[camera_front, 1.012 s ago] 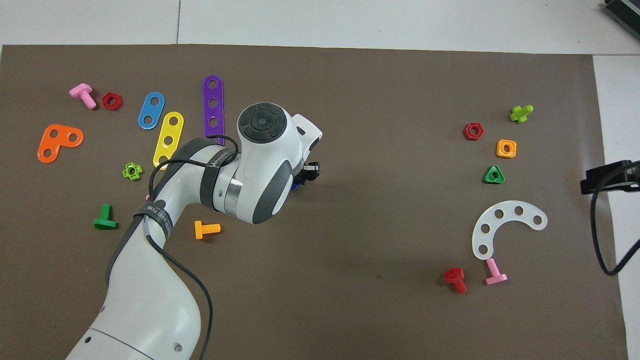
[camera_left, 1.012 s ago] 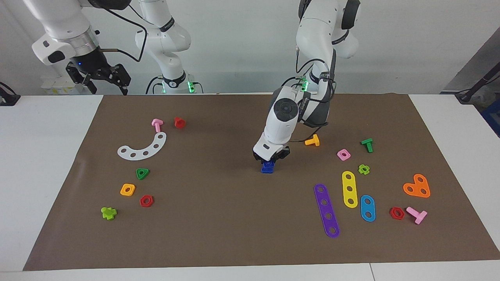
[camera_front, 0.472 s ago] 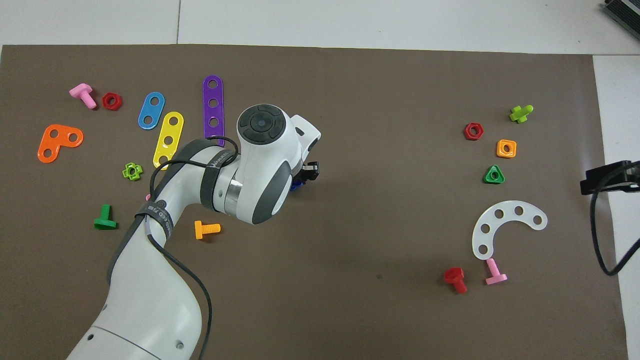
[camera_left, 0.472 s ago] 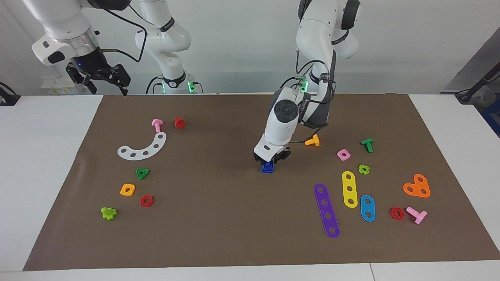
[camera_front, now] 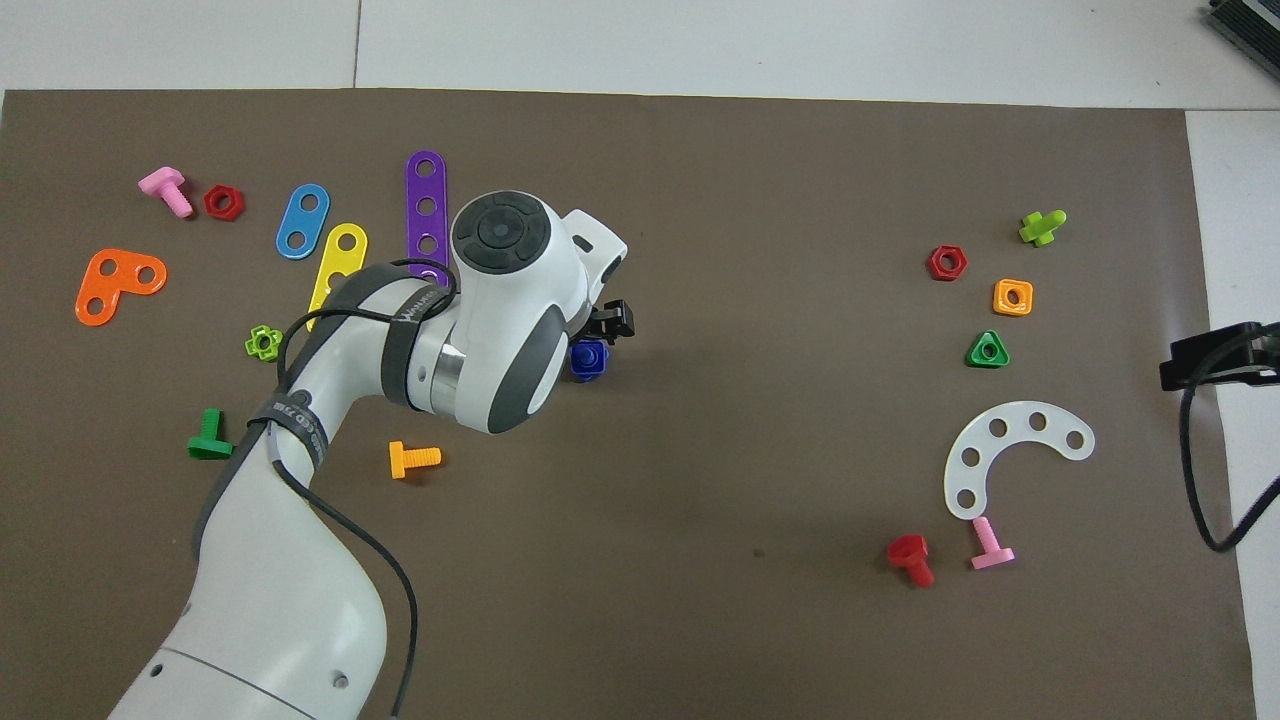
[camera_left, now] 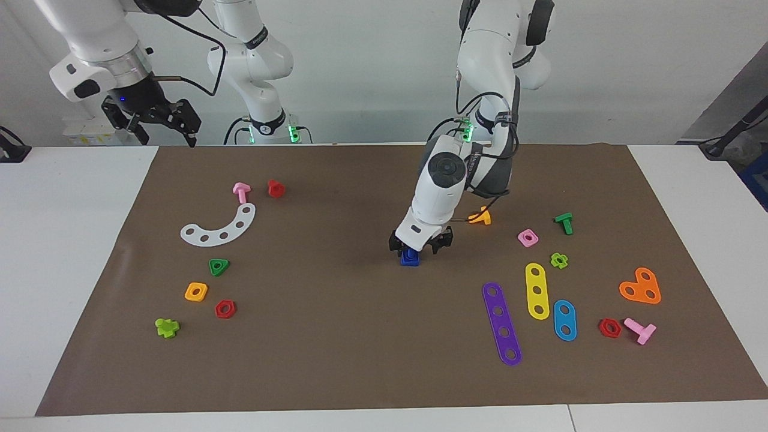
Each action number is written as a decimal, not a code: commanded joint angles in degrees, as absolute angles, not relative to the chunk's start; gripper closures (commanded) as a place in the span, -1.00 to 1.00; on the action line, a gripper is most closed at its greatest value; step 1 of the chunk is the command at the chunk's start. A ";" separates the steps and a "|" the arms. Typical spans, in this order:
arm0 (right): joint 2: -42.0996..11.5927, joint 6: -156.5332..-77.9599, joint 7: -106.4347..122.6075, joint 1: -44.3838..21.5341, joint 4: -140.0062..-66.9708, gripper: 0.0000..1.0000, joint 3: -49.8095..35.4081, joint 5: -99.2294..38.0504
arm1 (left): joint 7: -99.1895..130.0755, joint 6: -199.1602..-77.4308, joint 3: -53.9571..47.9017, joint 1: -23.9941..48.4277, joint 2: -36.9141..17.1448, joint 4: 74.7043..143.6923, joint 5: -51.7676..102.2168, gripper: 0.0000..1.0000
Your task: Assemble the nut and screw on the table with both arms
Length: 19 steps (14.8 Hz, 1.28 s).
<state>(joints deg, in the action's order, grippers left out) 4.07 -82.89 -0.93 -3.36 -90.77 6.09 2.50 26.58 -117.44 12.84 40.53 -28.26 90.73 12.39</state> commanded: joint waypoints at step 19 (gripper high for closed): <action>5.36 -86.22 -1.76 -3.52 -92.81 -1.00 5.89 0.53 | -13.54 -95.81 12.83 7.12 -1.68 96.86 -0.35 -1.00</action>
